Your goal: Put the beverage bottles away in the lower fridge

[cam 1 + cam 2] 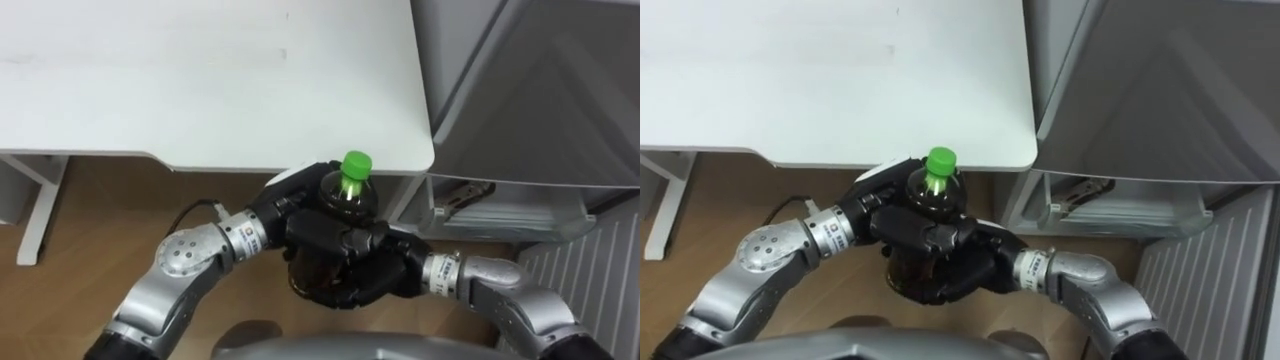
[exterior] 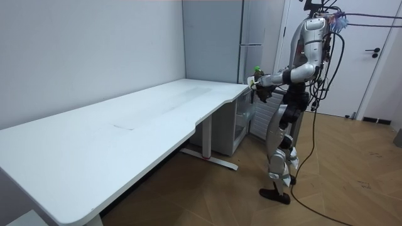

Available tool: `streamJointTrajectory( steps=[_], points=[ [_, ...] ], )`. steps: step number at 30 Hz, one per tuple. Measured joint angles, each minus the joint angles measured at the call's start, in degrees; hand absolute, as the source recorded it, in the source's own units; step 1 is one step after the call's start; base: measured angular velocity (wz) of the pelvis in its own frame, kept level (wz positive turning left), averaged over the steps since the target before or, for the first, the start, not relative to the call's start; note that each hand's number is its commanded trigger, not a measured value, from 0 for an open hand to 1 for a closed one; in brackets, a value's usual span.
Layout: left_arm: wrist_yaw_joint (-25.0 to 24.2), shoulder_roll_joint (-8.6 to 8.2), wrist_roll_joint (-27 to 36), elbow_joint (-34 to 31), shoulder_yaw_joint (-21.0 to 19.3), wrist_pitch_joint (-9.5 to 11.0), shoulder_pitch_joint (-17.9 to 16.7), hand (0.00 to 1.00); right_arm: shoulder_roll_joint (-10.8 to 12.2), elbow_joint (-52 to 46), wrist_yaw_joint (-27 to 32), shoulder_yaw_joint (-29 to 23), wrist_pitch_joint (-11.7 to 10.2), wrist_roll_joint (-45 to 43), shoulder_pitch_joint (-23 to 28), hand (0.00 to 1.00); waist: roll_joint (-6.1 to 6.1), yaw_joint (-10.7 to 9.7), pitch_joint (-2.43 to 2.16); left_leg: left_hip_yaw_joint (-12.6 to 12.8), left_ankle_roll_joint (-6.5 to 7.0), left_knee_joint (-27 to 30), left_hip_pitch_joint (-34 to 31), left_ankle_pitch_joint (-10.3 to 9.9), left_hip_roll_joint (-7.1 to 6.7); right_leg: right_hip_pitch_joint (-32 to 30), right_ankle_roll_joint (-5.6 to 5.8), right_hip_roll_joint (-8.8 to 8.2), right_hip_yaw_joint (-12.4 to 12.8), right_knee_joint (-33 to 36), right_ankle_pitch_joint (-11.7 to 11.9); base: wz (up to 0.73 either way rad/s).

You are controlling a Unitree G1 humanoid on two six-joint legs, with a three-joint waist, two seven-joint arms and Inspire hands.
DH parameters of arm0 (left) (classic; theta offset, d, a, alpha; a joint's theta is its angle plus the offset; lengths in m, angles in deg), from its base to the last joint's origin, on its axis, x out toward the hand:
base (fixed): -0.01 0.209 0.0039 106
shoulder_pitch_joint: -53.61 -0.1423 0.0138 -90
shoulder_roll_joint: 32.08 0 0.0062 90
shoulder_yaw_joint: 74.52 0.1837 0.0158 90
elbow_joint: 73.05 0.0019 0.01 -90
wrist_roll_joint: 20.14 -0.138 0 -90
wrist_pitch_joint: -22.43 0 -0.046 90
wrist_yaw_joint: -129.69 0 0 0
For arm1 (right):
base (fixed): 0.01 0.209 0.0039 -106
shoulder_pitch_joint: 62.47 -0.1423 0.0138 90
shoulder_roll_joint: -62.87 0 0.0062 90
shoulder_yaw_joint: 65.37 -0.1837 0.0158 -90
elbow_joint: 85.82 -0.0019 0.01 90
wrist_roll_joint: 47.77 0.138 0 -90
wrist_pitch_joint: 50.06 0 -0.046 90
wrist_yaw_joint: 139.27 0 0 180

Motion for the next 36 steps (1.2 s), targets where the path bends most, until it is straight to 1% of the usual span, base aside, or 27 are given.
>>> streamJointTrajectory(
  steps=[4,8,10,14,15,17,21,24,27,29,32,34,36],
  points=[
    [0.5,-0.25,-0.1,0.0,0.5,0.0,0.8,1.00,0.9,0.0,1.6,0.0,0.0,0.4,0.0,1.00,-0.17,0.0,-0.12,0.0,0.00,-0.4,0.2,0.0,-0.15,0.0,0.00,-0.03,-0.2,-0.2,0.0,0.00],
    [0.7,-0.54,0.1,0.0,0.7,-0.1,1.3,1.00,1.0,0.0,1.8,0.0,-0.2,0.5,0.0,1.00,-0.18,0.0,-0.15,0.0,0.01,-0.5,0.5,0.0,-0.24,0.1,0.00,-0.11,-0.2,-0.2,0.0,0.00],
    [1.2,-1.28,1.5,0.0,0.2,-0.2,1.3,1.00,1.3,0.0,2.4,0.0,-0.8,1.3,0.0,1.00,-0.17,0.1,-0.16,0.1,0.02,-0.5,0.5,0.0,-0.24,0.1,0.00,-0.12,-0.1,-0.3,0.0,0.00],
    [1.4,-1.88,2.0,0.0,-0.2,-0.2,1.6,1.00,1.8,0.0,3.1,0.0,-0.9,2.7,0.0,1.00,-0.13,0.0,-0.17,0.1,0.01,-0.5,0.6,0.0,-0.23,0.2,0.01,-0.12,-0.1,-0.4,0.0,0.00],
    [1.7,-2.05,2.5,0.0,-0.4,-0.2,1.6,0.81,1.8,0.0,3.2,0.1,-0.9,3.4,0.1,1.00,-0.13,0.0,-0.16,0.1,0.02,-0.5,0.6,0.0,-0.24,0.2,0.01,-0.12,-0.1,-0.4,0.0,0.00],
    [2.2,-2.56,3.5,0.0,-0.7,-0.2,1.6,0.00,2.0,0.0,3.4,0.2,-1.0,4.8,0.2,1.00,-0.12,0.0,-0.16,0.1,0.02,-0.5,0.6,0.0,-0.24,0.3,0.01,-0.13,-0.1,-0.4,0.0,0.00],
    [2.5,-2.58,4.6,0.0,-0.7,-0.4,1.6,0.00,2.0,0.0,3.5,0.4,-1.2,5.3,0.2,1.00,0.04,-0.1,-0.10,0.0,0.02,-0.7,0.4,0.0,-0.20,0.3,0.01,-0.11,-0.2,-0.4,0.0,0.00],
    [2.6,-3.48,4.8,0.0,-1.4,-0.4,1.6,0.00,2.4,0.0,3.5,0.4,-1.2,7.5,0.6,1.00,0.16,-0.1,-0.11,0.0,0.02,-0.7,0.4,0.0,-0.22,0.3,0.01,-0.11,-0.2,-0.4,0.0,0.00],
    [2.6,-3.75,4.8,0.0,-1.5,-0.4,1.6,0.00,2.6,0.0,3.3,0.5,-1.2,8.4,1.0,1.00,0.18,-0.1,-0.12,0.1,0.02,-0.7,0.4,0.0,-0.26,0.1,0.01,-0.09,0.0,-0.3,0.0,0.00],
    [2.6,-3.61,4.8,0.0,-1.2,-0.5,1.6,0.00,2.6,0.0,3.3,1.0,-1.2,8.4,1.0,1.00,0.17,-0.1,-0.13,0.1,0.02,-0.7,0.5,0.0,-0.26,0.1,0.01,-0.09,0.1,-0.3,0.0,0.00],
    [2.6,-2.95,5.5,0.0,-0.9,-0.5,1.6,0.00,2.6,0.0,3.3,1.3,-1.2,8.7,1.0,1.00,0.19,0.0,-0.13,0.2,0.02,-0.7,0.5,0.0,-0.26,0.1,0.01,-0.08,0.1,-0.4,0.0,0.00],
    [2.6,-2.22,6.7,0.2,-0.6,-0.5,1.6,0.00,2.5,0.0,3.4,1.8,-1.1,8.9,1.0,1.00,0.35,-0.1,-0.16,0.2,0.02,-0.4,0.6,0.0,-0.26,0.1,0.00,-0.07,0.2,-0.4,0.0,0.00],
    [2.6,-2.09,8.0,0.9,-0.4,-0.5,1.7,0.00,2.2,0.0,3.6,2.0,-1.1,8.9,1.0,1.00,0.61,-0.1,-0.23,0.2,0.02,-0.4,0.6,0.0,-0.27,0.2,0.01,-0.12,0.1,-0.4,0.0,0.00]
  ],
)
